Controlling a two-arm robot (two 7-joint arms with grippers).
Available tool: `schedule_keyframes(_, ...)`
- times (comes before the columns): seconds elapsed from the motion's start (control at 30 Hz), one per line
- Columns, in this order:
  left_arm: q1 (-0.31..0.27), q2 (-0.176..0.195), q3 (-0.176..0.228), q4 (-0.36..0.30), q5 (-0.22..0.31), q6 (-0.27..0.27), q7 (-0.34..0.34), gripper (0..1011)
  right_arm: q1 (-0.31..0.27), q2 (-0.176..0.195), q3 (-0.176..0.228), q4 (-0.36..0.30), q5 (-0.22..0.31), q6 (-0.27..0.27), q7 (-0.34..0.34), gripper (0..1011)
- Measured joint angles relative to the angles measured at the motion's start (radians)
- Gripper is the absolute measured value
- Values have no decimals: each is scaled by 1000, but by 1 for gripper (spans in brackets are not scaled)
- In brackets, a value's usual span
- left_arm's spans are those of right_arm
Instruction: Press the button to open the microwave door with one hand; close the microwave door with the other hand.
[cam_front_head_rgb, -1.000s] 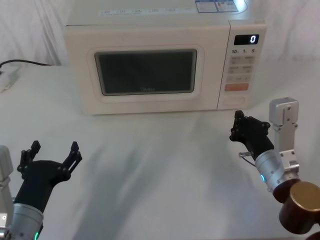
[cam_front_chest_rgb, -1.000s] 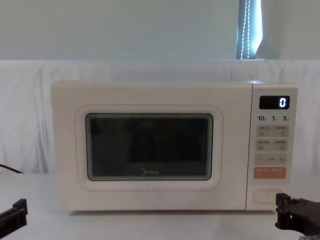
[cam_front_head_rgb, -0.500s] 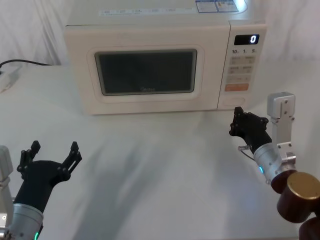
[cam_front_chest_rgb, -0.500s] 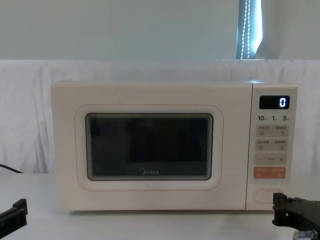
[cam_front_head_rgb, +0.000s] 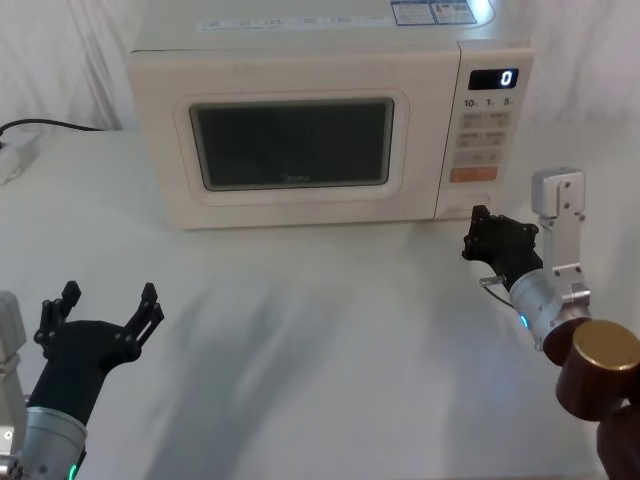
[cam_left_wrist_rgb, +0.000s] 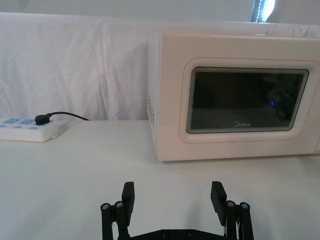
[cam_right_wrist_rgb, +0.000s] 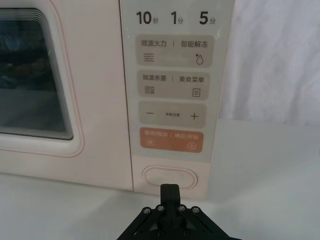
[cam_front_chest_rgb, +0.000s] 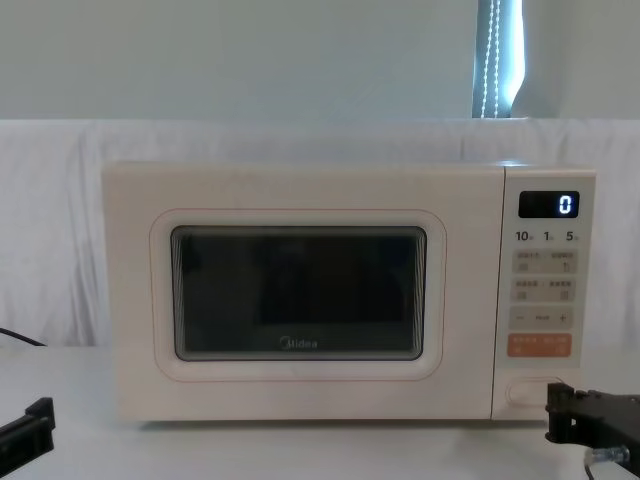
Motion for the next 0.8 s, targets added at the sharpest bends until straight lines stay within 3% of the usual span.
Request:
schedule_keyframes(0.57, 0, 0, 0, 0, 0, 0, 0, 1001, 108, -4, -4, 154, -19, -32, 5, 0)
schedule_keyframes(0.8, 0, 0, 0, 0, 0, 0, 0, 1001, 122, -6, -2, 175, -22, -34, 5, 0)
